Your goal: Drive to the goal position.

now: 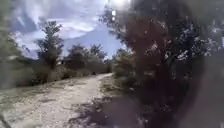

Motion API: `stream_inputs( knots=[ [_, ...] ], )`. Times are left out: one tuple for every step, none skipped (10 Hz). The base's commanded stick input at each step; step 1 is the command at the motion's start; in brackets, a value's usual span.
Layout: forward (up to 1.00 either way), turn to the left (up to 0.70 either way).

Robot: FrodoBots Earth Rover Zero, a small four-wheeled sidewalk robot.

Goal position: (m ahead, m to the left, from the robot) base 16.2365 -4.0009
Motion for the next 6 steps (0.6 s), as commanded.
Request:
stream_inputs(
  knots=[
    [0.7, 0.0],
    [0.7, 0.0],
    [0.7, 0.0],
    [0.7, 0.0],
    [0.7, 0.0],
    [0.7, 0.0]
  ],
)
